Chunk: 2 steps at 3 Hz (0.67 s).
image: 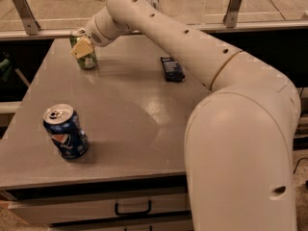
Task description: Move green can near rxbar blueberry
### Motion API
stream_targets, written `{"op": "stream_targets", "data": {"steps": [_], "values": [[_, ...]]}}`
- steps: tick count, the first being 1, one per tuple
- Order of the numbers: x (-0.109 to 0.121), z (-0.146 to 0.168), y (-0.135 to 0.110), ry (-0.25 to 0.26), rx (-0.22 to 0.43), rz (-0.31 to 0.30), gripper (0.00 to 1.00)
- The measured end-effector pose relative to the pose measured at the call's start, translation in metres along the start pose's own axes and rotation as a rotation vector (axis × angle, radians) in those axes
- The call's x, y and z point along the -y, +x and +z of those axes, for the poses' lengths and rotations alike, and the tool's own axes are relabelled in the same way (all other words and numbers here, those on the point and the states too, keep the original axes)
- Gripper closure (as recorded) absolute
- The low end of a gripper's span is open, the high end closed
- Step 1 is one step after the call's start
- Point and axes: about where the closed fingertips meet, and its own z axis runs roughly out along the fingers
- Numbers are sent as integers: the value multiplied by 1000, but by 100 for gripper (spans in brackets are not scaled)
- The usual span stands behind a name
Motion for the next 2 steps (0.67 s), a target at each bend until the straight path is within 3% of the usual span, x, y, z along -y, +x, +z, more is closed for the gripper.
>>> {"op": "stream_targets", "data": {"steps": [1, 2], "values": [[11, -18, 4, 49, -4, -12, 64], [27, -62, 1, 119, 16, -53, 88]]}}
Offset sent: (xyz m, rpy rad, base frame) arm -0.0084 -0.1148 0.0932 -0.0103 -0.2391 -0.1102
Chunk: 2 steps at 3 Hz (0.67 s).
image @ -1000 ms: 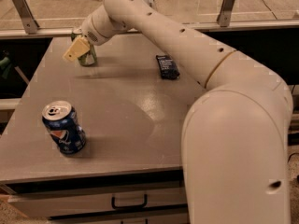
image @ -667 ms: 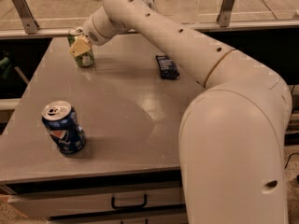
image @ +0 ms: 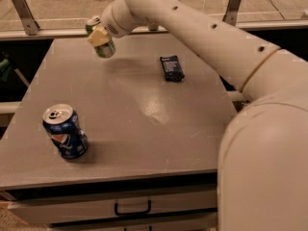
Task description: Move green can near rxbar blueberry
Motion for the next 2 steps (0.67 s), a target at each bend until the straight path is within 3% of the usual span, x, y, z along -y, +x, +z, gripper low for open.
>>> {"op": "stream_targets", "data": {"steps": [1, 2], "values": [[2, -4, 0, 6, 1, -3, 100], [-1, -1, 2, 2, 4, 10, 100]]}}
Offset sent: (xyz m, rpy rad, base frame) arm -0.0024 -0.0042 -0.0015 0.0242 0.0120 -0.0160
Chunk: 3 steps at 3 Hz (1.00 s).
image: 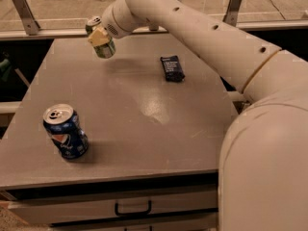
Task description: Move green can near rxbar blueberry
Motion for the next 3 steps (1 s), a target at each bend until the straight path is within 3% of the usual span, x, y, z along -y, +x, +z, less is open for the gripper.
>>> {"op": "stream_targets", "data": {"steps": [1, 3], "values": [[22, -26, 14, 76, -30, 19, 100], [96, -110, 47, 267, 18, 55, 100]]}}
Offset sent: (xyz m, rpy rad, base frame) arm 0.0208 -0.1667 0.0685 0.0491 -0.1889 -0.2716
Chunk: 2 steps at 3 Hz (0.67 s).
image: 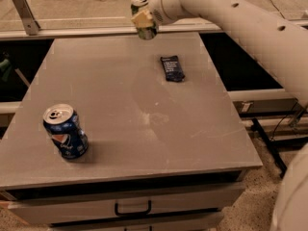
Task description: Move green can near rxbar blueberry
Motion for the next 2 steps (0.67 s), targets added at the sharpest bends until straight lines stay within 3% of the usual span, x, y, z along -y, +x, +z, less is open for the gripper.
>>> {"op": "stream_targets", "data": {"steps": [2], "values": [[73, -52, 57, 163, -27, 93, 100]]}}
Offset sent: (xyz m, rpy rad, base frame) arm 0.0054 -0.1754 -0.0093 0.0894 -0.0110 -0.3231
